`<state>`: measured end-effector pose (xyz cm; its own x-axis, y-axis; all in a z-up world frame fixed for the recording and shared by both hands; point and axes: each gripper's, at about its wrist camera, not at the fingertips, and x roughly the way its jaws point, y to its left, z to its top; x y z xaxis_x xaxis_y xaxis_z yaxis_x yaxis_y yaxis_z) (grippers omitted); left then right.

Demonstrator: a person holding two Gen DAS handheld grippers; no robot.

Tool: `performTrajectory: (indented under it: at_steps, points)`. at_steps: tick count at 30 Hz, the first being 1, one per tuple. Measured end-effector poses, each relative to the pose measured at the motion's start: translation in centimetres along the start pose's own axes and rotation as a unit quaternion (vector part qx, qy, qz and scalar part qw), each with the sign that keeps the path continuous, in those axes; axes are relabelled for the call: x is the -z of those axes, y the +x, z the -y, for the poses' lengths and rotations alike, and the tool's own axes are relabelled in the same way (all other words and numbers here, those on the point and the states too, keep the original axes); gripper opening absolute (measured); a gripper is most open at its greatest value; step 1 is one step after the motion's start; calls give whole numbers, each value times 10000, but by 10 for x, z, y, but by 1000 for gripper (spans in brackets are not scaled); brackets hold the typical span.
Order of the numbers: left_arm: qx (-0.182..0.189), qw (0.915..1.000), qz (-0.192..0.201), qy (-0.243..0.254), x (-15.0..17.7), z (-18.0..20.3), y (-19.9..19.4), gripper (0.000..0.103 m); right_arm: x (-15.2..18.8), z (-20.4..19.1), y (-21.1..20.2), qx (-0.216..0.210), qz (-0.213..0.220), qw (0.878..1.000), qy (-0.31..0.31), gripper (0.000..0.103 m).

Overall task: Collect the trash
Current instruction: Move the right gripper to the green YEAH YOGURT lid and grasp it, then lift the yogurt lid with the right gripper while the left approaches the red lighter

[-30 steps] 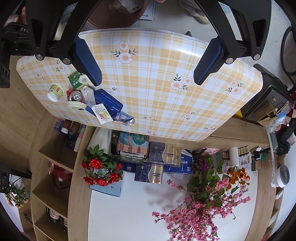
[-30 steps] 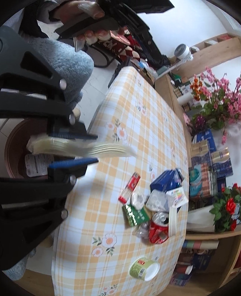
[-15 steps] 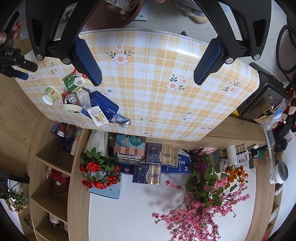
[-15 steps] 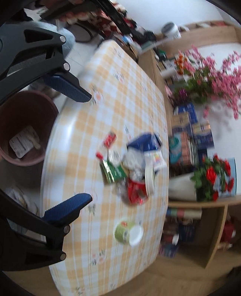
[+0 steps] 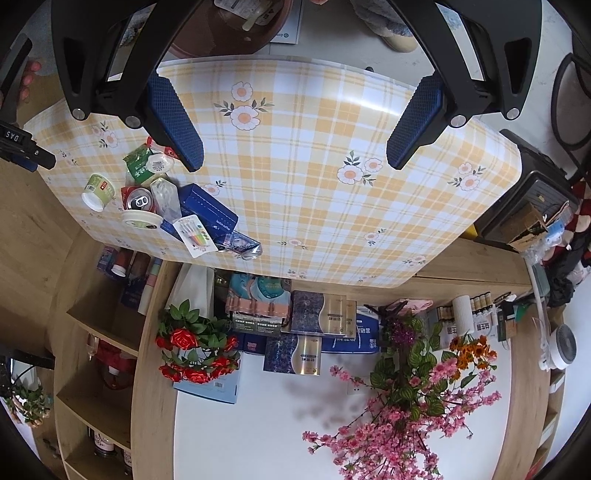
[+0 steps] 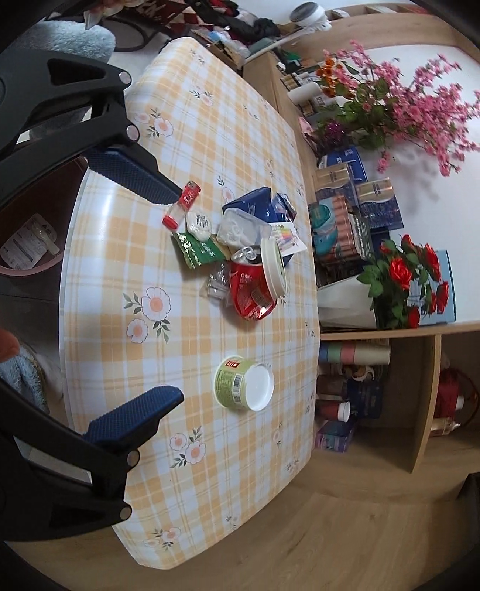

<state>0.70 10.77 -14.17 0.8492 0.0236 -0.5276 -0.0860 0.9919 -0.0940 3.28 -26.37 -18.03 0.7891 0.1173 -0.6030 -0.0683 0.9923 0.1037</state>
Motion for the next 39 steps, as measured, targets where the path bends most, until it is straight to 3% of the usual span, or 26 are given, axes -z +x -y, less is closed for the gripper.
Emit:
performTrajectory:
  at_steps: [9, 15, 18, 29, 39]
  points:
    - [294, 9995, -141, 3, -7, 13, 16, 97, -2, 17, 13, -34, 10, 9997, 232, 97]
    - [437, 9988, -214, 104, -16, 23, 38, 97, -26, 15, 39, -207, -215, 9995, 42, 97]
    - [527, 9983, -217, 149, -23, 30, 53, 97, -43, 5, 61, -28, -390, 9990, -207, 97]
    - [816, 9957, -338, 265, -40, 54, 107, 89, -100, -32, 168, -197, -932, 9943, -476, 97]
    - [1020, 9923, -606, 348, -36, 61, 135, 81, -111, -49, 228, 20, -1450, 9878, -577, 94]
